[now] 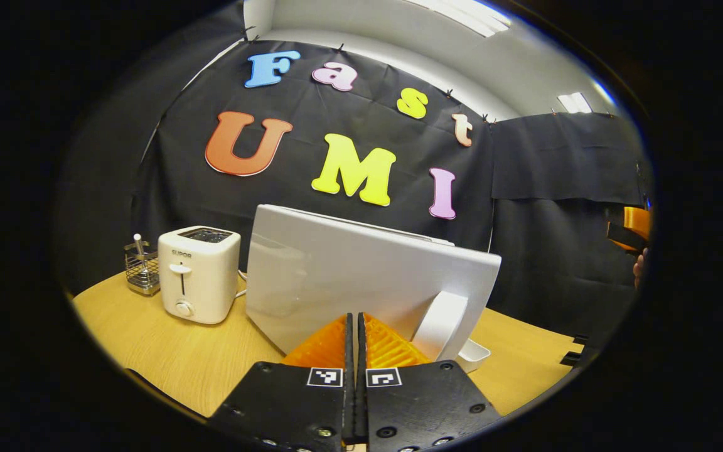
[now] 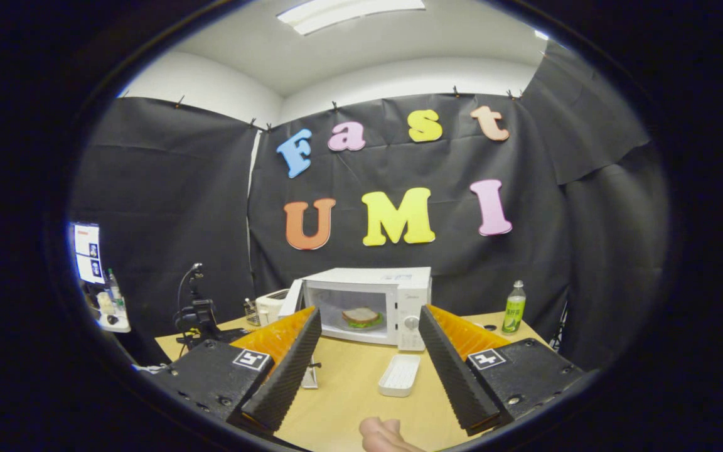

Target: Open the microwave oven with the left hand, put the food in, and close the microwave oven.

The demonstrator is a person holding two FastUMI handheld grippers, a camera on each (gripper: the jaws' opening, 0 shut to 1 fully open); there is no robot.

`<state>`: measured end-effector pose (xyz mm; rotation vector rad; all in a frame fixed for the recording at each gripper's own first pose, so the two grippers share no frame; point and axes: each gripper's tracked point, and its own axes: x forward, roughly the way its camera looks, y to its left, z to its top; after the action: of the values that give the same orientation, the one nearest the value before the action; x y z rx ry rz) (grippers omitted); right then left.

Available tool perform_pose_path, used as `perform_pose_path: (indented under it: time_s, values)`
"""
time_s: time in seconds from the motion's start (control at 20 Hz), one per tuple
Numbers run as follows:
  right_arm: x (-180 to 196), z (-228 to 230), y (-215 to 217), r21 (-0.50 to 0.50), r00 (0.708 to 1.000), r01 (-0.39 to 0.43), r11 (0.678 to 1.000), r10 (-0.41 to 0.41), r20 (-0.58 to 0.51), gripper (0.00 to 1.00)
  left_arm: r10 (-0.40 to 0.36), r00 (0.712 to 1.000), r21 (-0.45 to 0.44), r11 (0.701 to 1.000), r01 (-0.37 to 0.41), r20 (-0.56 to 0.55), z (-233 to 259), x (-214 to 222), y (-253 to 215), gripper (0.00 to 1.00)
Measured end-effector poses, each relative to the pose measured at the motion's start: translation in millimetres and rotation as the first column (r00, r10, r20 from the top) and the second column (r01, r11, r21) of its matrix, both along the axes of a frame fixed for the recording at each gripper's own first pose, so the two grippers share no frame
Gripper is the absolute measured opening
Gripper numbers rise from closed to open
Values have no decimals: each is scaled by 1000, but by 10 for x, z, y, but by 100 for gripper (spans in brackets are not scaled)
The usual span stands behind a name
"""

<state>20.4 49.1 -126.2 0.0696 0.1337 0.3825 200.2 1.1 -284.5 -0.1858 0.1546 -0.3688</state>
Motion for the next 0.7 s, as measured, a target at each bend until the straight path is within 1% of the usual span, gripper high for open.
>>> perform_pose_path:
  time_s: [0.05,0.1,0.25,0.3,0.35,0.45,0.5,0.55,0.7]
  values:
    - [37,-22,-47,6,1000,-5,1000,5,3,92,-9,1000,13,1000,9,-6,-34,83,-88,0]
    - [91,-62,-90,10,1000,-10,1000,10,5,92,2,1000,25,1000,-1,-12,-61,166,-139,0]
    - [238,-153,-266,-1,1000,0,1000,0,15,92,-16,1000,22,1000,16,-1,-31,374,-400,0]
    - [301,-187,-312,-4,1000,2,1000,-1,18,99,-2,1000,30,1000,2,0,-37,462,-449,0]
    - [367,-217,-363,-5,1000,10,1000,-10,15,92,4,1000,34,999,-4,-4,-53,548,-520,0]
    - [480,-289,-446,3,1000,24,1000,-24,9,92,5,1000,56,998,-6,11,-29,736,-708,0]
    - [542,-329,-480,5,1000,27,1000,-27,6,99,9,1000,73,997,-11,25,-22,847,-787,0]
    - [600,-375,-508,12,1000,30,999,-30,-4,92,6,1000,76,997,-7,25,-33,952,-870,0]
    - [739,-551,-619,12,999,31,999,-31,-36,92,9,1000,71,997,-10,17,-92,1234,-1064,0]
